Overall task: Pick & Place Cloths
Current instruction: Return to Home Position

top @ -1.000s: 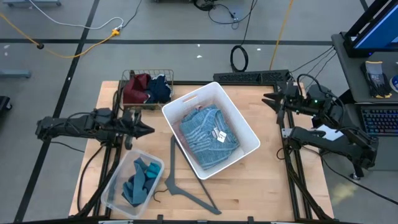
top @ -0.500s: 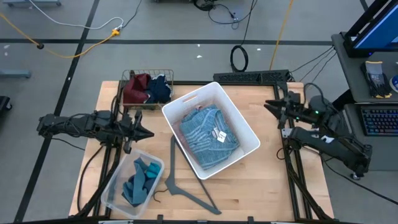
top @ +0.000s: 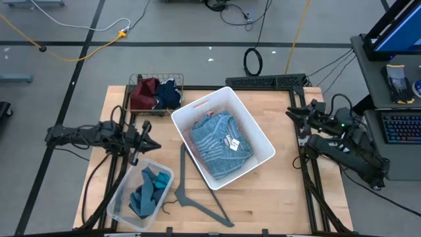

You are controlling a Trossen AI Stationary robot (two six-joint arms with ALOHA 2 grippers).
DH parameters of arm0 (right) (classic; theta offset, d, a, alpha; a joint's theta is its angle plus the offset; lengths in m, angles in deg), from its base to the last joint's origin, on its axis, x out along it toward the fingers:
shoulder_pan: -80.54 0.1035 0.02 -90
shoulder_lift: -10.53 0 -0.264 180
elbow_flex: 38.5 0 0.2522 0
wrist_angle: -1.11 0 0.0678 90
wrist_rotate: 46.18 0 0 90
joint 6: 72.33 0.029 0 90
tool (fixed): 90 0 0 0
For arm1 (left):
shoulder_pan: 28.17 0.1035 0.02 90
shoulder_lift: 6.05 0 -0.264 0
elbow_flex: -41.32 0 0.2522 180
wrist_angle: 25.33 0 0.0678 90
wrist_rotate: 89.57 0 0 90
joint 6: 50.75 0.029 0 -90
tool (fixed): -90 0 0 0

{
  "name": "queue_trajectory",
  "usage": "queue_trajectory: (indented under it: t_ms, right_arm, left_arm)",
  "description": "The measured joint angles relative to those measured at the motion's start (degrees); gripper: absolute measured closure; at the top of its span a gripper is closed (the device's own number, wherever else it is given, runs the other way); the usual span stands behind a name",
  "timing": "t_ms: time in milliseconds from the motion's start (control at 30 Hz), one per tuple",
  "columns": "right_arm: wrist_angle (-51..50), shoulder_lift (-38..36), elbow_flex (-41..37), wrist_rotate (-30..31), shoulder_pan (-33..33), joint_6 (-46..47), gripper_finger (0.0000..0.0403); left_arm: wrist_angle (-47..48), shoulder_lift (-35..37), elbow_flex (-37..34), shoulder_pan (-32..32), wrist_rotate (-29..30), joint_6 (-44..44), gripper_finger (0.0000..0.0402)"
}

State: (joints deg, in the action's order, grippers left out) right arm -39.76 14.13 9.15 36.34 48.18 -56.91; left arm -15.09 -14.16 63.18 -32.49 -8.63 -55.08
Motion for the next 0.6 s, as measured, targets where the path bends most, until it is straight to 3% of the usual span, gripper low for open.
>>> queue_trajectory:
  t_ms: [233, 433, 600]
  right_arm:
    - [8.0, 0.0, -7.5, 0.1, 0.0, 0.1, 0.0297]
    - [18.8, 0.0, -13.4, 6.6, 0.0, -2.0, 0.0297]
    - [20.0, 0.0, -17.7, 7.6, 0.0, -1.1, 0.0297]
  left_arm:
    - [-0.2, 3.1, -1.3, 0.0, -1.6, 0.8, 0.0385]
    - [1.4, 4.9, -1.3, 0.0, -1.7, 1.1, 0.0385]
    - [2.0, 4.9, -1.3, 0.0, -1.7, 1.1, 0.0385]
